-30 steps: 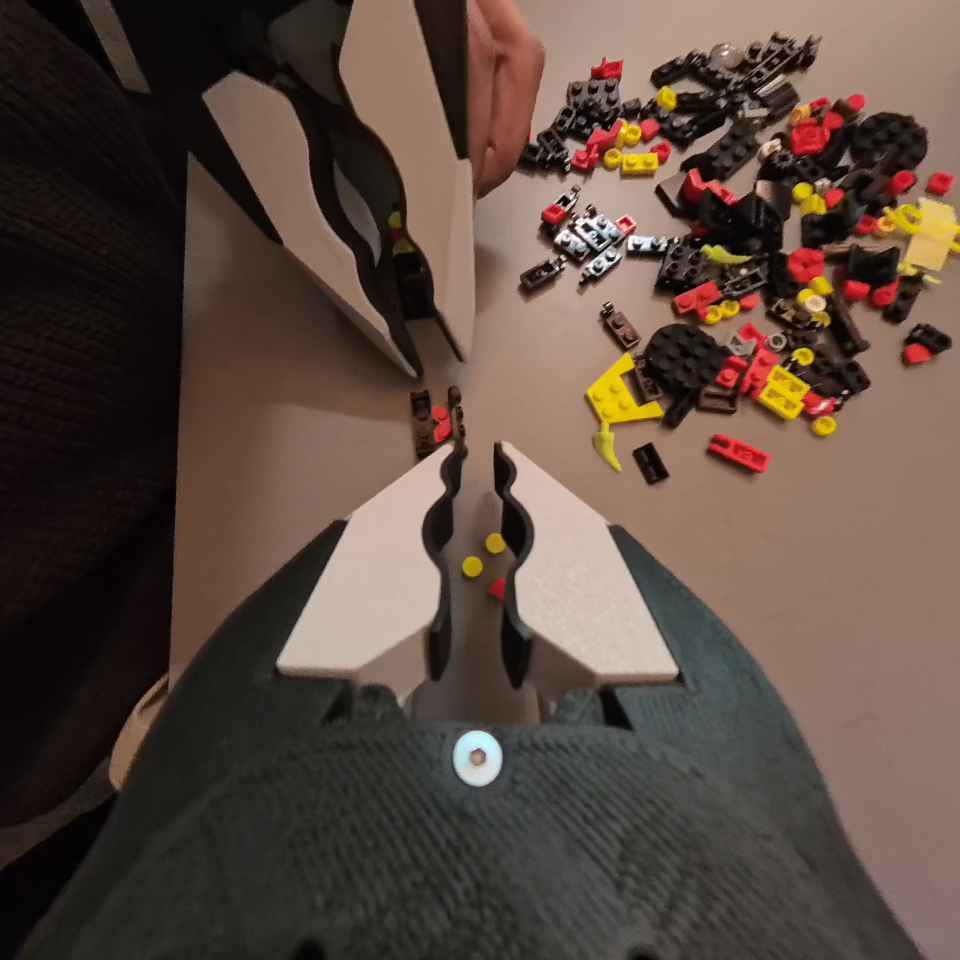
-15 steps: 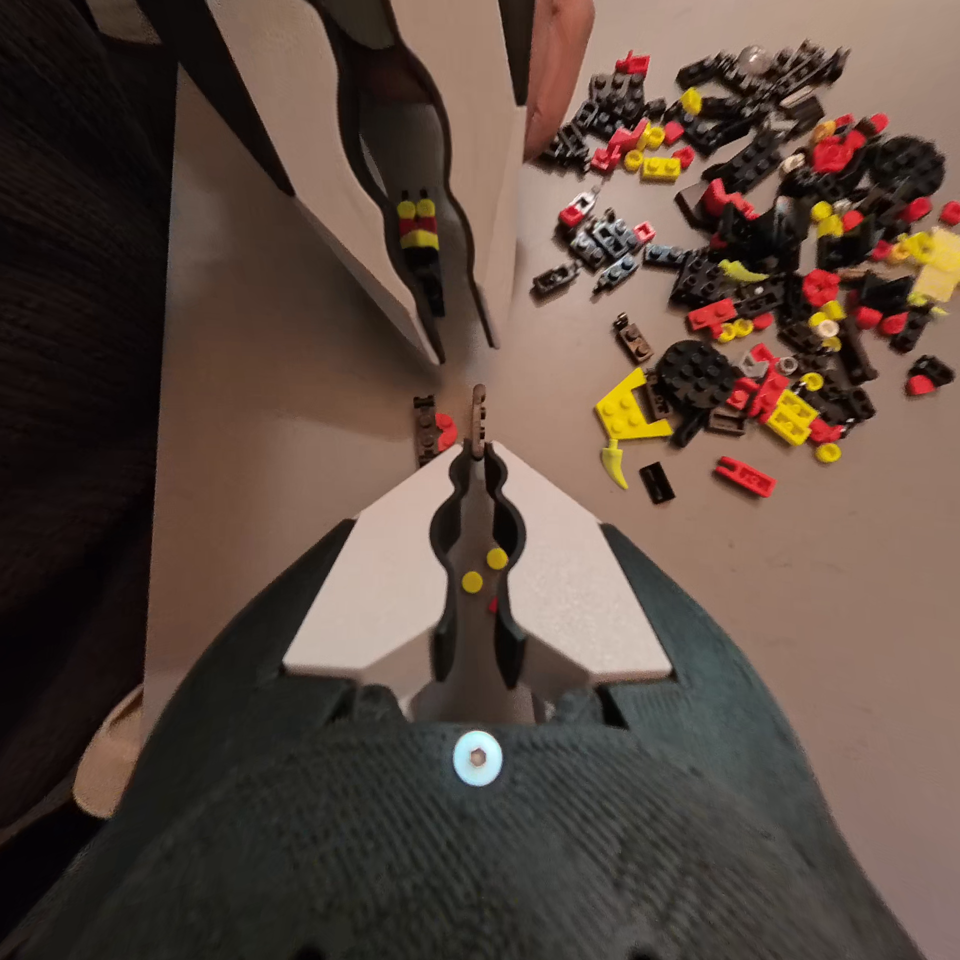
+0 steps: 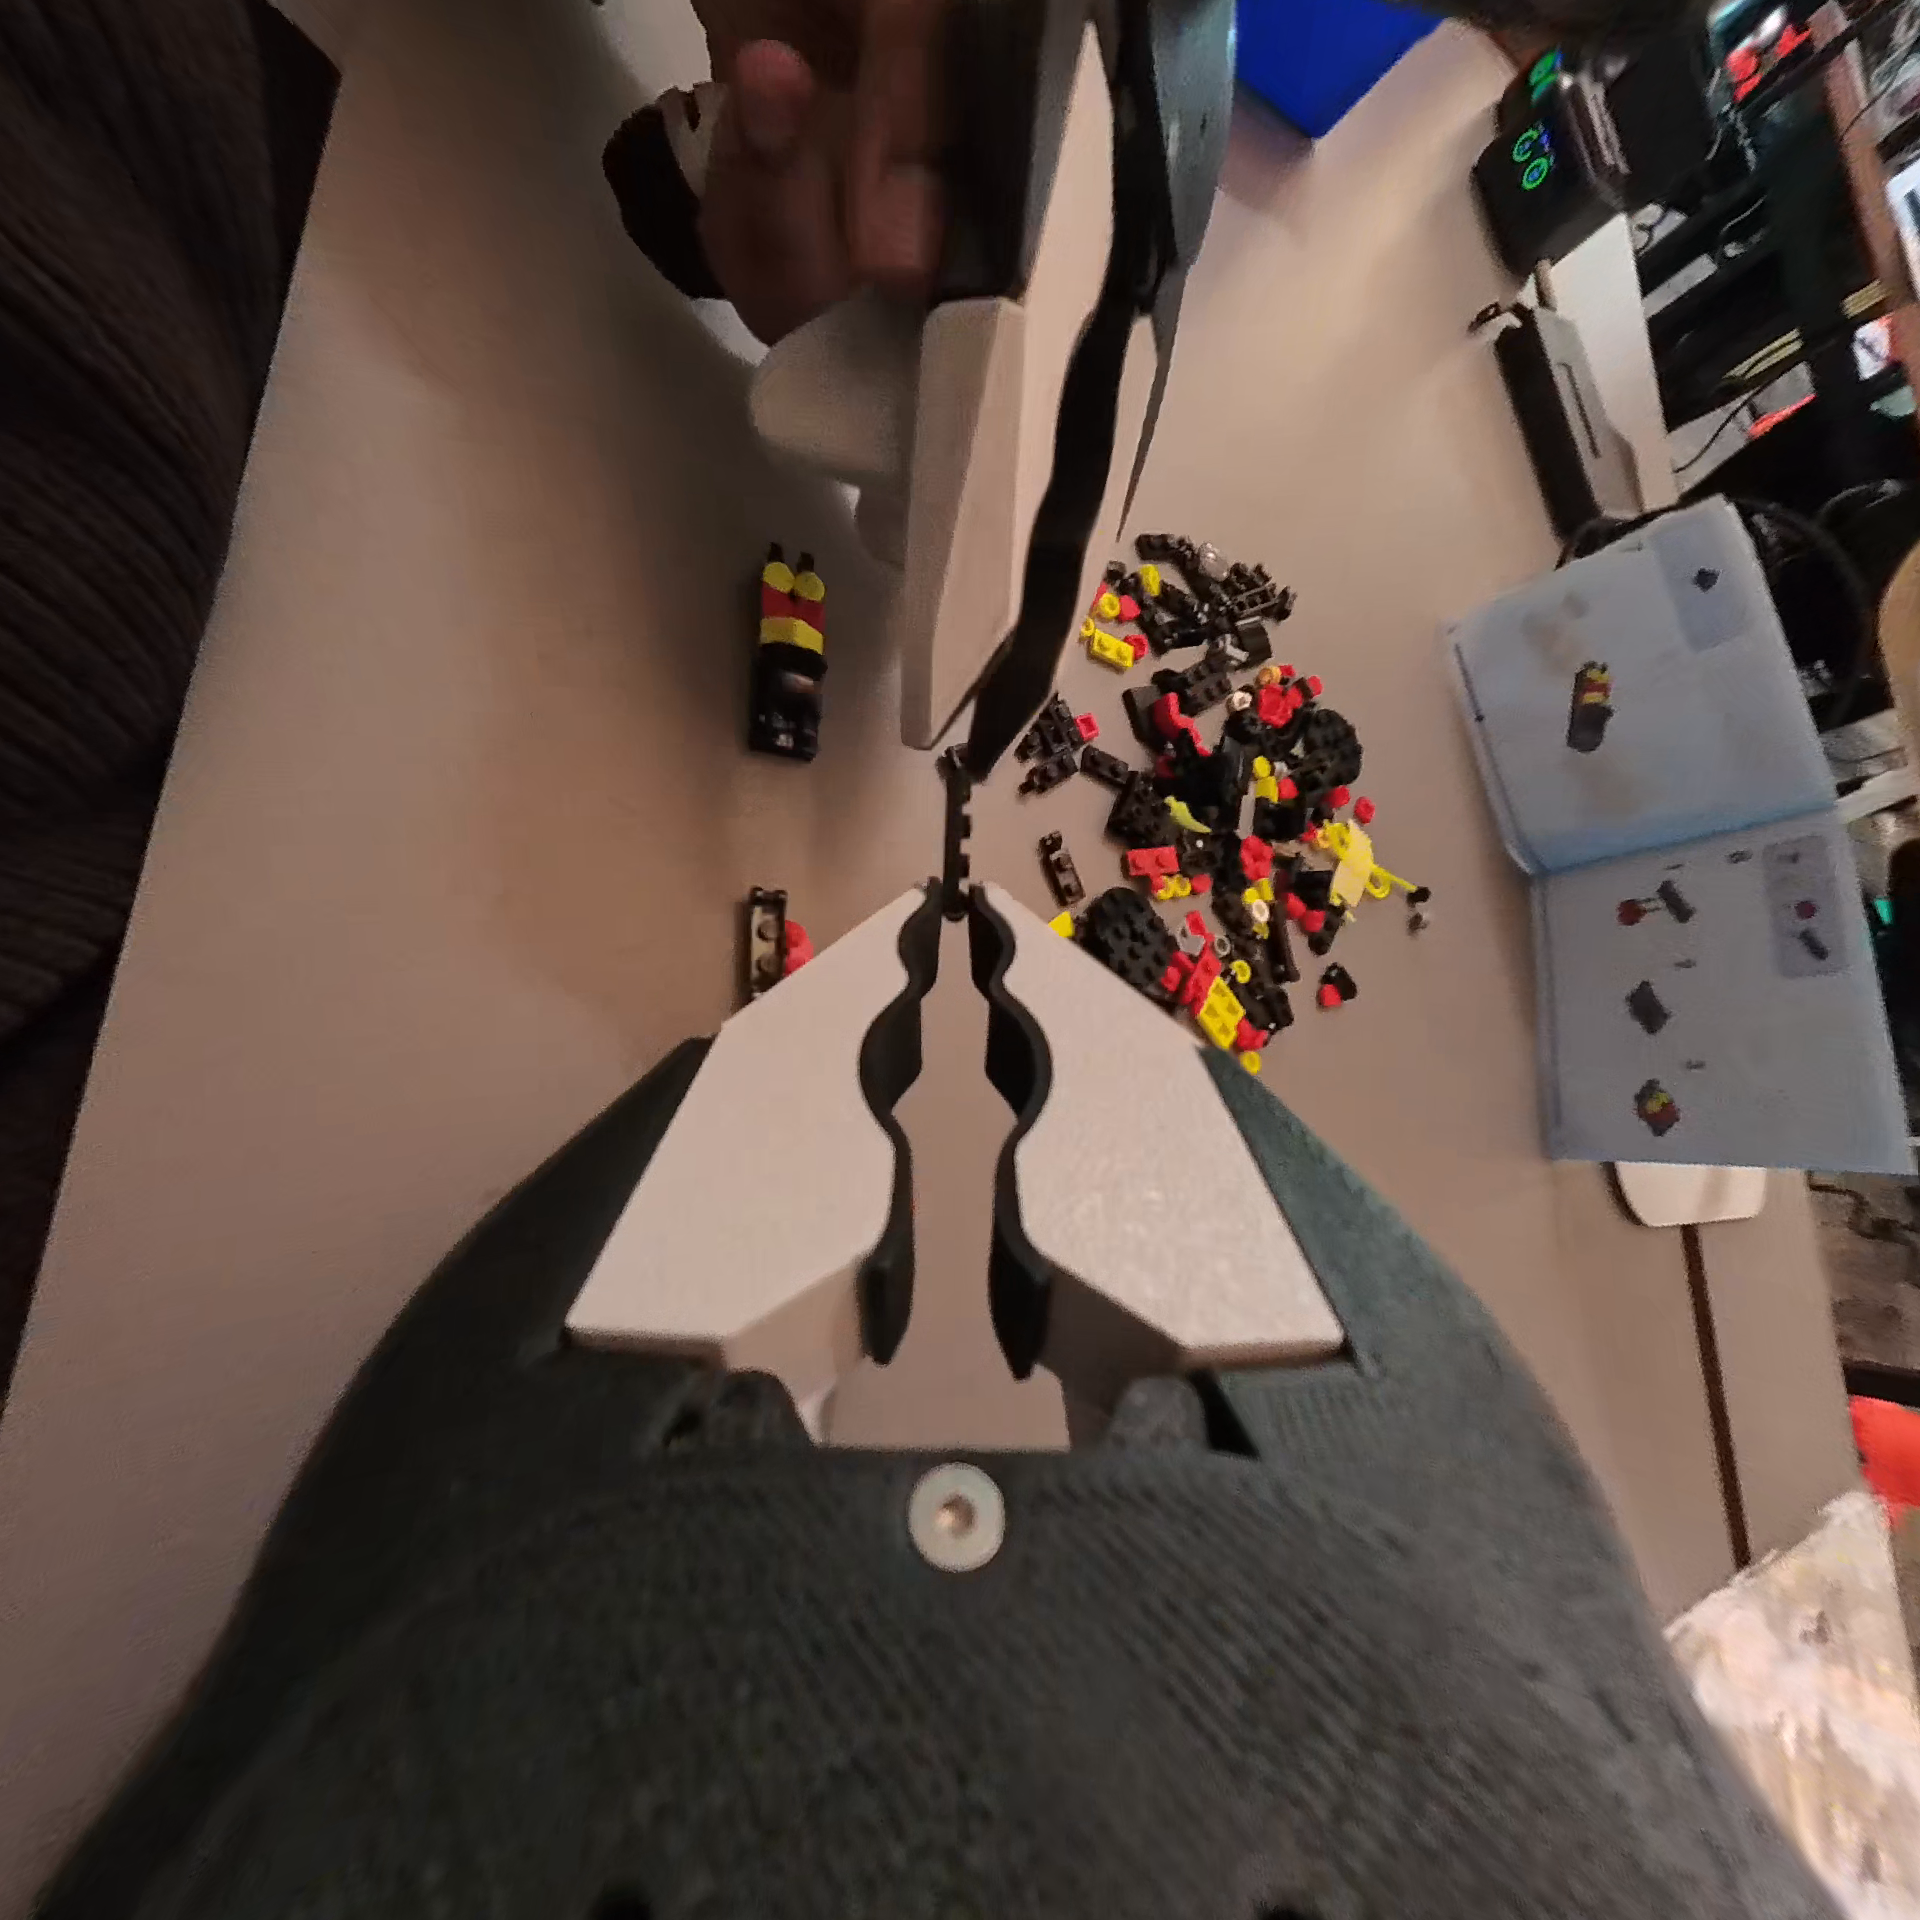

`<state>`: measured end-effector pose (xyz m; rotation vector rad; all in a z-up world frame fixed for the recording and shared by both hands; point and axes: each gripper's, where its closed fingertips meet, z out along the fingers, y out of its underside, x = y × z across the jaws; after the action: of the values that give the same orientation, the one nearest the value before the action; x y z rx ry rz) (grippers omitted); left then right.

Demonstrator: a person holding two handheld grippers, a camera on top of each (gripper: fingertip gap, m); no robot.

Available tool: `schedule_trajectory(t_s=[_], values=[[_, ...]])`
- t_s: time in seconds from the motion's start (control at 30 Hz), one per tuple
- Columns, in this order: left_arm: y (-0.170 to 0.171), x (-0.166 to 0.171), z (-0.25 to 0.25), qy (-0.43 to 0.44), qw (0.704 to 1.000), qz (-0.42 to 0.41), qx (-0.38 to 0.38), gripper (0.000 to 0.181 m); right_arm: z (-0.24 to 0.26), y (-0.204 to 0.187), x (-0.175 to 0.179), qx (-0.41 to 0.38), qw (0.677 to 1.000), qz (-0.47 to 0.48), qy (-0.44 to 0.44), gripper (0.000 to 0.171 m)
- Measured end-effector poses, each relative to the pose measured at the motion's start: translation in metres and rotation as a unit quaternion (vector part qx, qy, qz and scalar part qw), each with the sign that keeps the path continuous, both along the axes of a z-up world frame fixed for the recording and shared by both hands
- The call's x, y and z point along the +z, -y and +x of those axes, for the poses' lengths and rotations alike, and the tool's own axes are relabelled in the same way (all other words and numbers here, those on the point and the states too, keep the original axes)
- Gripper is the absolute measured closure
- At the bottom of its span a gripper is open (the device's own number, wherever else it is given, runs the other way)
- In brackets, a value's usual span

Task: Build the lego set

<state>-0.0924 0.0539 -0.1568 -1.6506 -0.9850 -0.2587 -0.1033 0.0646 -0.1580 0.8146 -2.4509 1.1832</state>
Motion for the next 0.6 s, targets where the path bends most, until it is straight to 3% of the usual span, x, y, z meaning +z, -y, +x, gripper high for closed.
schedule_trajectory(t_s=[0.6], values=[[-0.0042, -0.0057, 0.0072, -0.002, 1.000, -0.012, -0.029, 0.174, 0.0109, 0.0009, -0.0008, 0.024, 0.999, 0.002, -0.024, 0.168]])
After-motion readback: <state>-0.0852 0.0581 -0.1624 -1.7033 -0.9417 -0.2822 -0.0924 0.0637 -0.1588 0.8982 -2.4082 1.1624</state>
